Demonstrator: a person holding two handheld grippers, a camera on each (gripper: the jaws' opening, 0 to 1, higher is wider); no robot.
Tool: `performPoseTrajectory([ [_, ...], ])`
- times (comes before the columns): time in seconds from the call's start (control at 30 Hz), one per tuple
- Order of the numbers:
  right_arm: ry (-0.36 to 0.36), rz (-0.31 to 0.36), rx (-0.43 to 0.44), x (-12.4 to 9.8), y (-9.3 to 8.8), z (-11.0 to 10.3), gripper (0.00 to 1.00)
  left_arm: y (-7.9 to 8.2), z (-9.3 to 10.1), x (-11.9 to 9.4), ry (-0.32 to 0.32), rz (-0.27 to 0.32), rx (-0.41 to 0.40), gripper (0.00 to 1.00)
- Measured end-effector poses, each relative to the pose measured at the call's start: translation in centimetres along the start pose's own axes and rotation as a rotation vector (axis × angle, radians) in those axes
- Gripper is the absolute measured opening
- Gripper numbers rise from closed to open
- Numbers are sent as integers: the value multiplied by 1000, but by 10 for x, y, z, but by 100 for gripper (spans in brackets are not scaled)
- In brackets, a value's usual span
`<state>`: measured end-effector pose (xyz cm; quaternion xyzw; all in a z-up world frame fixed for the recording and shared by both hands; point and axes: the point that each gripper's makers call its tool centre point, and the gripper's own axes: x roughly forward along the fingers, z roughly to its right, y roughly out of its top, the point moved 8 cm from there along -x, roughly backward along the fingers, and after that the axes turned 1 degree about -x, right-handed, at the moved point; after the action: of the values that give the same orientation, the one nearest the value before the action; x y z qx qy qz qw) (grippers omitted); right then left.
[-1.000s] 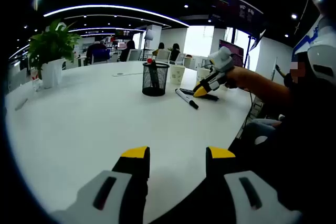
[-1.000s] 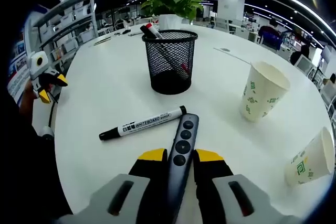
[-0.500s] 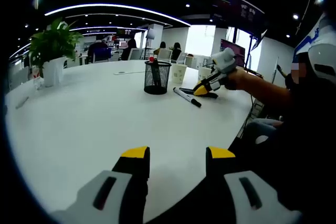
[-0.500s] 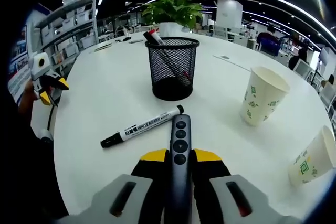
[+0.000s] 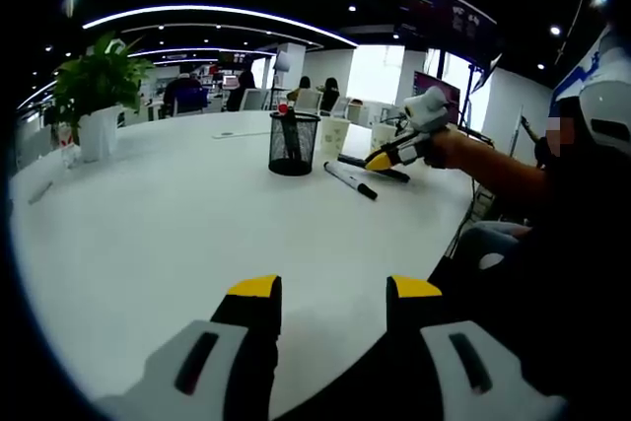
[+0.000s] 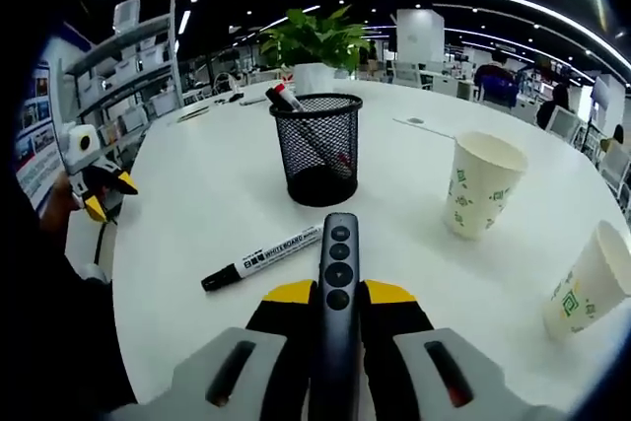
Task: Place the scattered laser pointers and whiteboard markers into the pen holder and stack the scattered paper cups together
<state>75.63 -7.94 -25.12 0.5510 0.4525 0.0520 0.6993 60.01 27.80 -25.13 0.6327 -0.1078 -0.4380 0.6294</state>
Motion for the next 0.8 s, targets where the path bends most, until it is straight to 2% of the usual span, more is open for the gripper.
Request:
performPoseTrajectory([
  [0.37,-7,46,7,-7,6,-4,20,0,0,0,2,-3,2,44],
  [0.57,-15,144,79,-18,21,8,20,1,1,0,2,-5,7,44],
  [0.8,-1,168,71,-19,26,9,20,2,2,0,1,-3,9,44],
])
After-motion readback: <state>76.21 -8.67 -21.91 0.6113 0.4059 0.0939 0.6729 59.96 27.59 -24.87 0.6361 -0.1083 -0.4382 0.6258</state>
